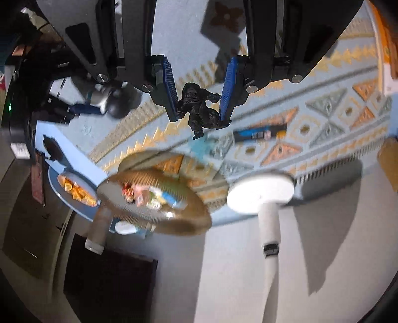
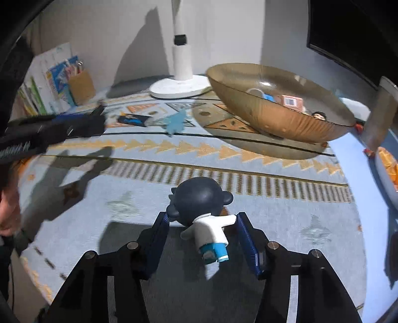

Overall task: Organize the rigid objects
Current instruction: 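Carry the black figure and black-and-white figure over the amber bowl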

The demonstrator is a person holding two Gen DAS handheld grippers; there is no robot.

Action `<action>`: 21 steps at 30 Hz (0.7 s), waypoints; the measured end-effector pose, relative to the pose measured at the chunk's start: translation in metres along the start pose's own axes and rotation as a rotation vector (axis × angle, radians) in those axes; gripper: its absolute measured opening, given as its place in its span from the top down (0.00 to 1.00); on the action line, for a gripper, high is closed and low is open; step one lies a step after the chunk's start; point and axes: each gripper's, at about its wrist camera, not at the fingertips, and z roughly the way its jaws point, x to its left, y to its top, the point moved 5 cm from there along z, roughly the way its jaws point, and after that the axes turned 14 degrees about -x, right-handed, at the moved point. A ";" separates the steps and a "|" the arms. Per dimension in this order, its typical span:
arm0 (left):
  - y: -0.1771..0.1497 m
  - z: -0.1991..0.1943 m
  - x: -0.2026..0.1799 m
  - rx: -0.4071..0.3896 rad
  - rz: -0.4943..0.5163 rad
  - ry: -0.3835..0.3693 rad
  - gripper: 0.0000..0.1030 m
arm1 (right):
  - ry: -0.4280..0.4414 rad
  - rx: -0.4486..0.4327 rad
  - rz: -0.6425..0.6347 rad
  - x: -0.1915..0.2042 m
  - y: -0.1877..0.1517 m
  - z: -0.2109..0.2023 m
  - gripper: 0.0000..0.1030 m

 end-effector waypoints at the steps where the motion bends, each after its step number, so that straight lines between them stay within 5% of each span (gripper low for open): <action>1: 0.010 -0.001 -0.002 -0.014 0.011 -0.001 0.70 | 0.017 -0.011 0.010 -0.001 0.005 -0.004 0.57; 3: 0.030 -0.004 -0.007 -0.043 0.030 -0.006 0.70 | 0.015 -0.055 0.022 -0.008 0.021 -0.016 0.61; 5: 0.051 -0.006 -0.013 -0.076 0.049 -0.006 0.70 | 0.023 -0.100 0.023 -0.016 0.041 -0.027 0.98; 8: 0.080 -0.005 -0.022 -0.117 0.059 -0.020 0.70 | -0.009 -0.202 0.025 -0.036 0.076 -0.048 0.98; 11: 0.097 0.001 -0.029 -0.134 0.064 -0.018 0.70 | 0.032 -0.205 0.030 -0.047 0.089 -0.050 0.98; 14: 0.101 0.006 -0.033 -0.138 0.059 -0.024 0.70 | 0.103 -0.135 0.046 -0.052 0.077 -0.040 0.88; 16: 0.097 0.010 -0.034 -0.127 0.055 -0.022 0.70 | 0.102 -0.089 0.050 -0.052 0.061 -0.031 0.63; 17: 0.094 0.013 -0.034 -0.118 0.052 -0.020 0.70 | 0.095 -0.077 0.052 -0.054 0.052 -0.030 0.40; 21: 0.079 0.025 -0.033 -0.064 0.054 -0.008 0.70 | 0.128 -0.045 0.046 -0.053 0.026 -0.026 0.37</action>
